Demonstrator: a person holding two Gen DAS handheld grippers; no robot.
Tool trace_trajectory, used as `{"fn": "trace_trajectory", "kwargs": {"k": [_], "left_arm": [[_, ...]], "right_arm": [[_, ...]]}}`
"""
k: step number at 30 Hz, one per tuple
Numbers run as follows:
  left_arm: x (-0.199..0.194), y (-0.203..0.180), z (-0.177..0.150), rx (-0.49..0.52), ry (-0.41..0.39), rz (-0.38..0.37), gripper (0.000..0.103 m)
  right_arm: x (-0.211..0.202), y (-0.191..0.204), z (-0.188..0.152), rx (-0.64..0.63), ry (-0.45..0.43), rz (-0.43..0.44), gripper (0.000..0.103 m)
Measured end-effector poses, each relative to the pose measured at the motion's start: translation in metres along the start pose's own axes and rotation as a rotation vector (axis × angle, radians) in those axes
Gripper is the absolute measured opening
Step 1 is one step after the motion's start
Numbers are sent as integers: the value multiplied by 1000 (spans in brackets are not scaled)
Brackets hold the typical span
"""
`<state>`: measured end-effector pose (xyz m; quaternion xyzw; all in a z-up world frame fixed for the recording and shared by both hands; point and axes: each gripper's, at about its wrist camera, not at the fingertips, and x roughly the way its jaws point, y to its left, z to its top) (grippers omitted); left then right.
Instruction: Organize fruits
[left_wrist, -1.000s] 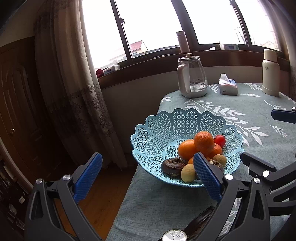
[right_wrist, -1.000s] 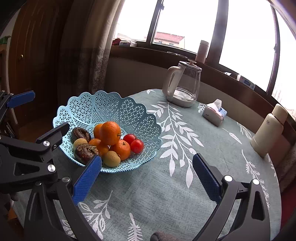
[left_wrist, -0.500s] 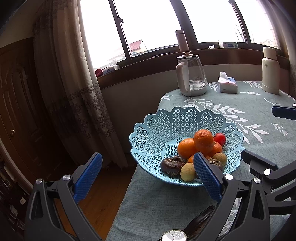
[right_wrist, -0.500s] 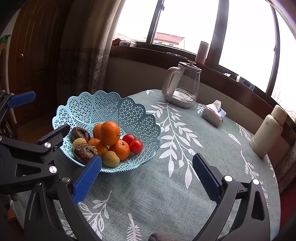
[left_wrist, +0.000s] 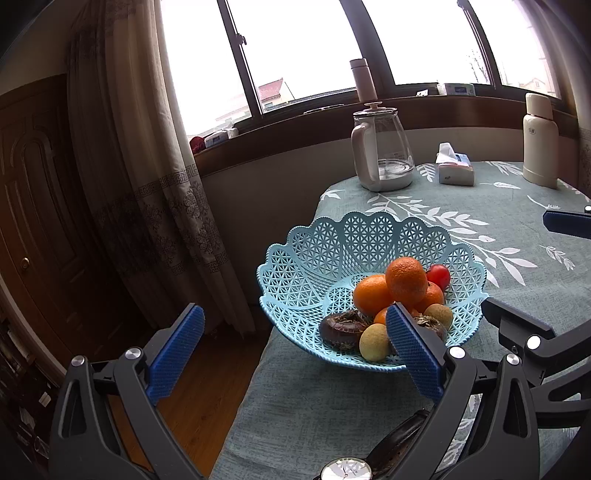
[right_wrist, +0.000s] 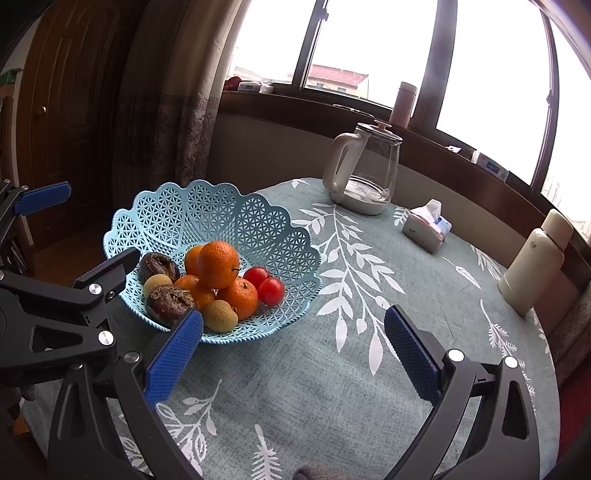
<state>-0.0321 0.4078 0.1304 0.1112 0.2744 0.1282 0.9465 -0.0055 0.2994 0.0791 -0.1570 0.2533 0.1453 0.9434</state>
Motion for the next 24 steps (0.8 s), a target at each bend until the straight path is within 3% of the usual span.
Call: {"fn": "trace_trajectory", "kwargs": {"k": [24], "left_arm": [[4,-5,-3,7,8,6,100]], "right_arm": [[0,2,-3,-11,-4,-3,98]]}}
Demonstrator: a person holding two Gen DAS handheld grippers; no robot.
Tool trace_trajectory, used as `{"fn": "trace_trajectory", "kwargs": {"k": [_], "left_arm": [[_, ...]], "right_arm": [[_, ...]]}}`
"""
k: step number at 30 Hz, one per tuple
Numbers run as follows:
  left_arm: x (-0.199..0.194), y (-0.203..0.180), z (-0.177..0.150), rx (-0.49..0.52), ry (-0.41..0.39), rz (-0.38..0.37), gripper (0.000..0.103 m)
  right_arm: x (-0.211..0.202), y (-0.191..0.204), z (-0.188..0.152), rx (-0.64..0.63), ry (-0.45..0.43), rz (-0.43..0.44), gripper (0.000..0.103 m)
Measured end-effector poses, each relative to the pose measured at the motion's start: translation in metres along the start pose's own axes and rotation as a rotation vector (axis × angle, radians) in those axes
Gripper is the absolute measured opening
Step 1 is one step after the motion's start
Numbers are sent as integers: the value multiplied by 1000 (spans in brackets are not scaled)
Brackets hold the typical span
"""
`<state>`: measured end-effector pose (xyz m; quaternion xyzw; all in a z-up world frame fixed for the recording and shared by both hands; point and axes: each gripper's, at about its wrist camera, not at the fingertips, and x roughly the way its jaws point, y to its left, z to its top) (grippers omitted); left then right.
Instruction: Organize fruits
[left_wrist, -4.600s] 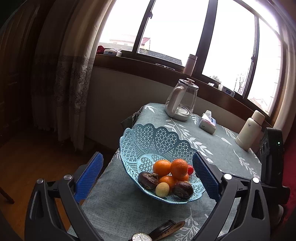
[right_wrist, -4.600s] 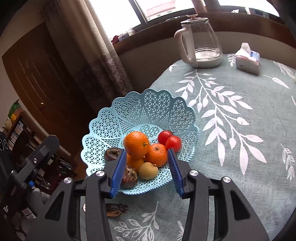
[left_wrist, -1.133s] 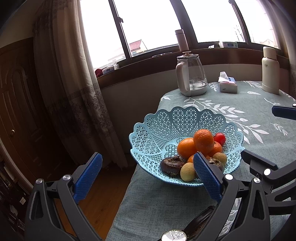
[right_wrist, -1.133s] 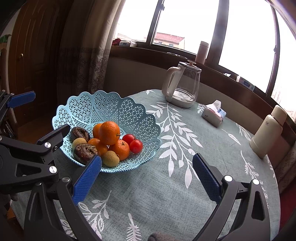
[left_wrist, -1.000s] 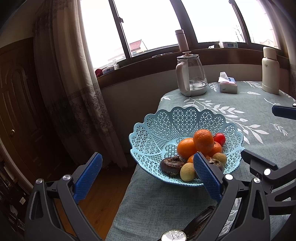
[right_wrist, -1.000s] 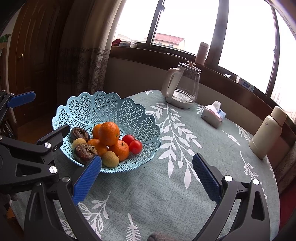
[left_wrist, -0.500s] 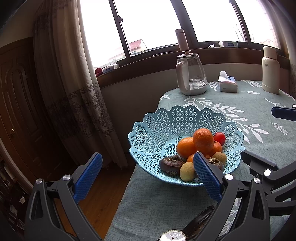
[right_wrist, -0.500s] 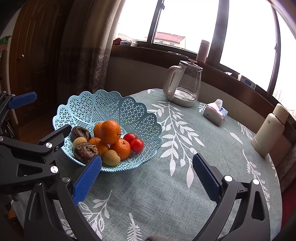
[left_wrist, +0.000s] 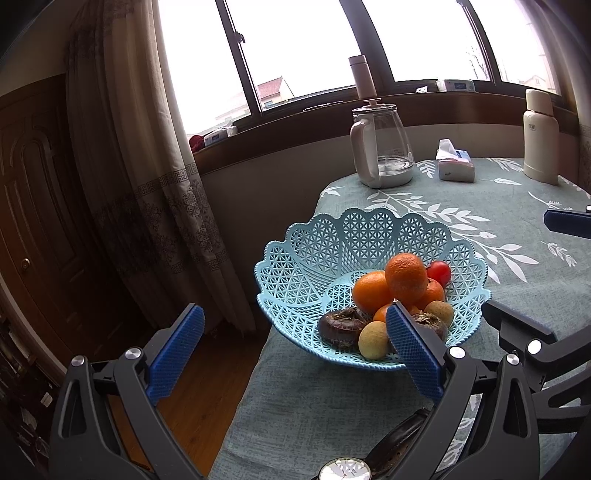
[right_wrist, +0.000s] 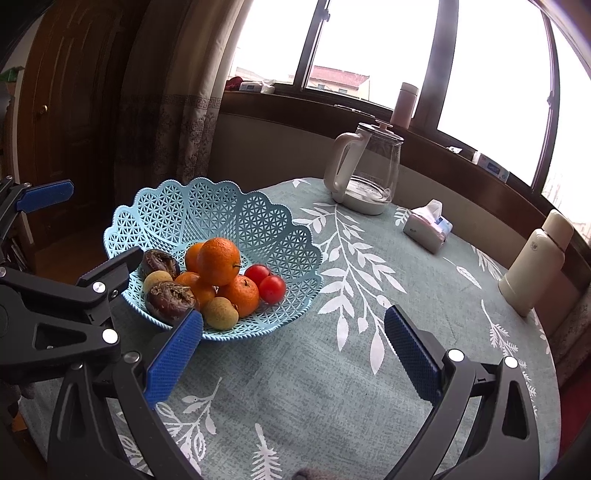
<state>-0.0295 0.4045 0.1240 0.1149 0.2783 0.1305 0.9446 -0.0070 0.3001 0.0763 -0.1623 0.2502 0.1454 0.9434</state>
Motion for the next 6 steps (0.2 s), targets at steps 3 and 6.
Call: {"fn": "trace_trajectory", "kwargs": {"k": [3,6], "left_arm": [[0,0,0,-1,1,-1,100],[0,0,0,0,3,-2,100]], "right_arm": [[1,-1,0,5,6,3,98],[1,0,-1,4,8,3,98]]}}
